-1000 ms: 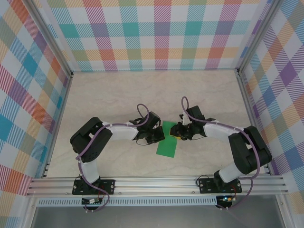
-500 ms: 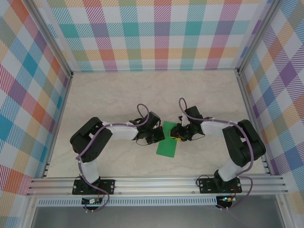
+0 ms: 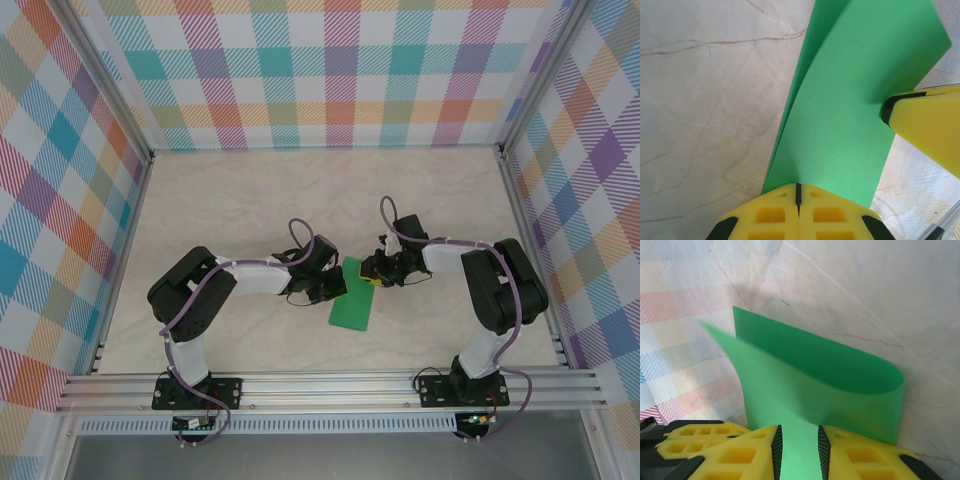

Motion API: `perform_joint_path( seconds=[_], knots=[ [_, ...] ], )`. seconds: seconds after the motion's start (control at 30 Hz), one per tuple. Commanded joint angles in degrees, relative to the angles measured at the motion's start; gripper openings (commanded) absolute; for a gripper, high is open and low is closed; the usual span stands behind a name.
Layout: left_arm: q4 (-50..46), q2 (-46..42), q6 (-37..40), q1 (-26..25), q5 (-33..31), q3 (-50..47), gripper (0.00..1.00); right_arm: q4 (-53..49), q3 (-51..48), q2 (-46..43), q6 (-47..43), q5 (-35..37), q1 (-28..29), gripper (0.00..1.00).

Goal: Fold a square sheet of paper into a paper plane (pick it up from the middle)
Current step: Fold the square sheet of paper in half at the center of the table.

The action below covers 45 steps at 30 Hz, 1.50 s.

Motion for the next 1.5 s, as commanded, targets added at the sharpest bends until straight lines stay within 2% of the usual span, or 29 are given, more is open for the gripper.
perform_joint_path(
  seconds=[0.0, 0.2, 0.6, 0.8, 1.03, 1.3, 1.47],
  knots=[
    [-8.4, 3.3, 1.0, -1.1, -2.1, -2.4, 0.0, -1.0, -0.3, -0.5, -1.8, -0.9, 0.0, 0.29],
    [-8.3, 3.4, 1.0, -1.1, -2.0, -2.4, 0.0, -4.1, 4.0, -3.4, -3.8, -2.9, -2.3, 0.3],
    [-8.4, 2.9, 0.9, -1.1, -2.2, -2.9, 0.0, -3.9, 4.7, 4.1, -5.5, -2.2, -4.4, 0.3],
    [-8.5, 2.8, 1.0, -1.2, -2.3, -3.0, 0.0, -7.4, 7.2, 2.7, -7.3, -0.4, -4.5, 0.3],
    [-8.8, 2.5, 1.0, -1.1, -2.4, -2.8, 0.0, -8.0, 10.8, 1.8, -7.1, -4.2, -6.6, 0.3],
    [-8.9, 2.4, 1.0, -1.1, -2.6, -2.9, 0.0, -4.9, 7.0, 6.3, -6.0, -5.0, -6.8, 0.3],
    [-9.0, 2.5, 1.1, -1.2, -2.5, -2.7, 0.0, -5.4, 6.0, 6.8, -6.6, -3.0, -6.8, 0.3]
  ],
)
